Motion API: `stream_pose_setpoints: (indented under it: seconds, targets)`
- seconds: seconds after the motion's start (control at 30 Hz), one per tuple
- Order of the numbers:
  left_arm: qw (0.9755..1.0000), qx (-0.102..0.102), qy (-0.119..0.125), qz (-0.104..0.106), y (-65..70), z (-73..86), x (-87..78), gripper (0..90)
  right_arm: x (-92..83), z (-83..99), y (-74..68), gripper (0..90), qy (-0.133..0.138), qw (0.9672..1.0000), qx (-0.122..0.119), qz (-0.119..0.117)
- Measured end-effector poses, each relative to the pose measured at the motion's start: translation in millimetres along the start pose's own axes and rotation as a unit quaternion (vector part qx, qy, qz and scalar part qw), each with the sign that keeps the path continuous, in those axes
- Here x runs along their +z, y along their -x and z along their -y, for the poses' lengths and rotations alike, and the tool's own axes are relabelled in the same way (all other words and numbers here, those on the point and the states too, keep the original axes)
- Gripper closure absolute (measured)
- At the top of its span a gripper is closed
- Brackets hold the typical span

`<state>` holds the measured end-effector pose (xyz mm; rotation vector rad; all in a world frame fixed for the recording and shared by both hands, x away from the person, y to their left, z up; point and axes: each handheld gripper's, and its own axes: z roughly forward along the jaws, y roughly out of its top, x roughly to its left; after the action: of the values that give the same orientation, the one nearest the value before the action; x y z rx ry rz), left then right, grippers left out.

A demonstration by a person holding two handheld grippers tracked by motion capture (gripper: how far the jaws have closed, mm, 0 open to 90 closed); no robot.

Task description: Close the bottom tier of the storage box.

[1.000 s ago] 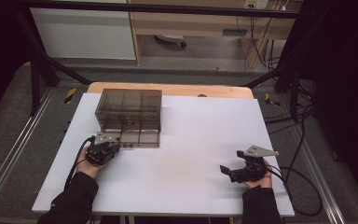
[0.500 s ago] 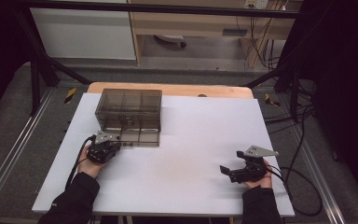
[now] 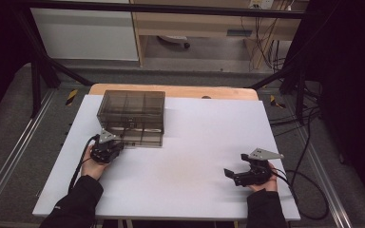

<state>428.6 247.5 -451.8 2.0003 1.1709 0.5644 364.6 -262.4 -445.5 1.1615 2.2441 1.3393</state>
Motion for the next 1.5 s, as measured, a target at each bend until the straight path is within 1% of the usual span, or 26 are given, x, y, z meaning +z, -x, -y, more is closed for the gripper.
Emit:
stream_pose_setpoints:
  seconds: [0.13, 0.3, 0.4, 0.7, 0.8, 1.03, 1.07, 1.13, 1.2, 1.23, 1.37, 1.5]
  targets:
    - [1.0000, -0.004, 0.001, 0.000, -1.2, -2.3, 2.4, 89.4, 0.3, 0.1, -0.2, 0.3, -0.002, 1.0000, 0.001, 0.000]
    - [1.0000, -0.004, 0.001, -0.001, -3.6, -3.1, 4.7, 89.4, 0.9, 0.3, -0.1, 0.2, -0.002, 1.0000, -0.001, 0.000]
    - [1.0000, -0.009, 0.004, -0.002, -5.1, -3.3, 5.6, 89.4, 1.2, 0.4, -0.1, 0.2, -0.002, 1.0000, -0.001, 0.000]
    - [0.9999, -0.010, 0.008, -0.006, -8.5, -4.1, 7.3, 89.4, 1.8, 0.5, -0.2, 0.3, -0.004, 1.0000, -0.001, -0.001]
    - [0.9998, -0.015, 0.010, -0.005, -9.5, -4.2, 8.1, 89.5, 2.1, 0.5, -0.3, 0.3, -0.004, 1.0000, -0.001, -0.001]
    - [0.9997, -0.014, 0.014, -0.015, -12.4, -4.4, 10.6, 89.4, 2.9, 0.9, -0.1, 0.3, -0.007, 1.0000, -0.003, -0.001]
    - [0.9998, -0.013, 0.007, -0.015, -13.4, -5.0, 11.1, 89.4, 3.0, 0.9, -0.1, 0.3, -0.008, 1.0000, -0.003, -0.001]
    - [0.9997, -0.013, 0.009, -0.018, -14.0, -6.7, 12.3, 89.4, 2.8, 0.9, -0.1, 0.2, -0.008, 1.0000, -0.003, -0.001]
    - [0.9997, -0.013, 0.011, -0.018, -14.6, -8.4, 13.1, 89.5, 2.7, 0.9, -0.1, 0.2, -0.007, 1.0000, -0.002, -0.001]
    - [0.9997, -0.011, 0.009, -0.019, -14.9, -9.0, 13.7, 89.4, 2.6, 0.9, -0.1, 0.3, -0.007, 1.0000, -0.003, -0.001]
    - [0.9997, -0.014, 0.008, -0.021, -15.6, -10.1, 17.0, 89.4, 2.6, 0.9, -0.1, 0.2, -0.007, 1.0000, -0.003, -0.001]
    - [0.9997, -0.012, 0.006, -0.022, -15.8, -11.6, 19.2, 89.5, 2.5, 0.9, 0.0, 0.2, -0.007, 1.0000, -0.001, -0.001]
